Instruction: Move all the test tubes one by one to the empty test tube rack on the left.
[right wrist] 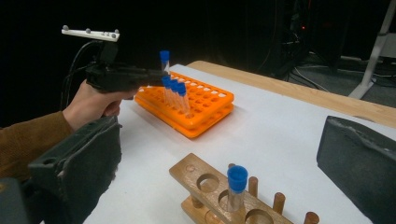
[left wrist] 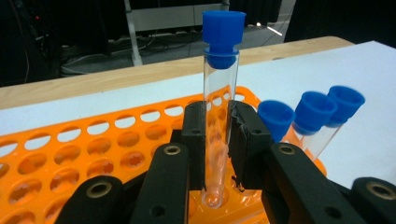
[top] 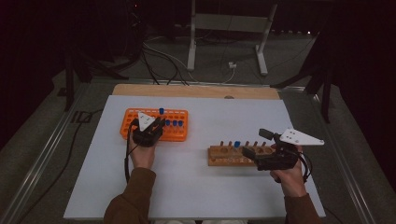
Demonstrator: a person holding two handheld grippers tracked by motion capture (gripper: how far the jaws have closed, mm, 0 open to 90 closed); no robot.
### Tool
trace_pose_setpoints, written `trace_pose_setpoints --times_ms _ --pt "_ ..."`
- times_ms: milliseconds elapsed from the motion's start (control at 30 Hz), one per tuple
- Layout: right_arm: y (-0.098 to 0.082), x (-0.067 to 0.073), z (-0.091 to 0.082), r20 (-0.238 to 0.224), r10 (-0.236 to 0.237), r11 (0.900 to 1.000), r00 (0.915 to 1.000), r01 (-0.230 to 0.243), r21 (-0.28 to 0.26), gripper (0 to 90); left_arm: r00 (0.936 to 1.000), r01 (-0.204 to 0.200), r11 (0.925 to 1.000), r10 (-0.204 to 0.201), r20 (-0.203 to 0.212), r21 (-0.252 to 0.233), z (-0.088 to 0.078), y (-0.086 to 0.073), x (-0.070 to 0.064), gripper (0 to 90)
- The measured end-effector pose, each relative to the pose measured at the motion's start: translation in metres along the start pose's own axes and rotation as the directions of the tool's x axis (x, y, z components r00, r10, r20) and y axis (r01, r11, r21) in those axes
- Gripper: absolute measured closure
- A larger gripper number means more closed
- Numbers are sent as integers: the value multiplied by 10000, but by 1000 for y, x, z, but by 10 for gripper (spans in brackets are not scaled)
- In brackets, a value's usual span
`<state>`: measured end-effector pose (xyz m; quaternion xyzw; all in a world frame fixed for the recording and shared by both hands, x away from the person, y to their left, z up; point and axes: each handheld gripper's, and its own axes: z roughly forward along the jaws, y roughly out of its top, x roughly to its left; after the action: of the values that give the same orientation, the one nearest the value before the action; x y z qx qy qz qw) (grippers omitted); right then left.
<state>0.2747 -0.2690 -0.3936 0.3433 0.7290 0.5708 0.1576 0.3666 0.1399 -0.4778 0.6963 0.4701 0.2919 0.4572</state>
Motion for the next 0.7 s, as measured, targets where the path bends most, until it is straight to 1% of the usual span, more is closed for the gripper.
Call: trace_pose_setpoints --times_ms 167,367,467,700 --pt "0 0 0 -3 -12 10000 10000 12 13 1 10000 90 9998 -90 21 163 2 -5 2 783" --pt "0 1 0 9 -59 10000 10000 59 -10 1 10000 44 9994 -44 -4 355 5 -11 1 782" --pt "0 1 0 10 -60 10000 10000 60 -10 1 10000 94 9993 -95 25 360 5 -13 1 783" --pt "0 1 0 4 -78 10000 10000 78 8 1 10000 -70 9991 69 25 427 4 -16 0 783"
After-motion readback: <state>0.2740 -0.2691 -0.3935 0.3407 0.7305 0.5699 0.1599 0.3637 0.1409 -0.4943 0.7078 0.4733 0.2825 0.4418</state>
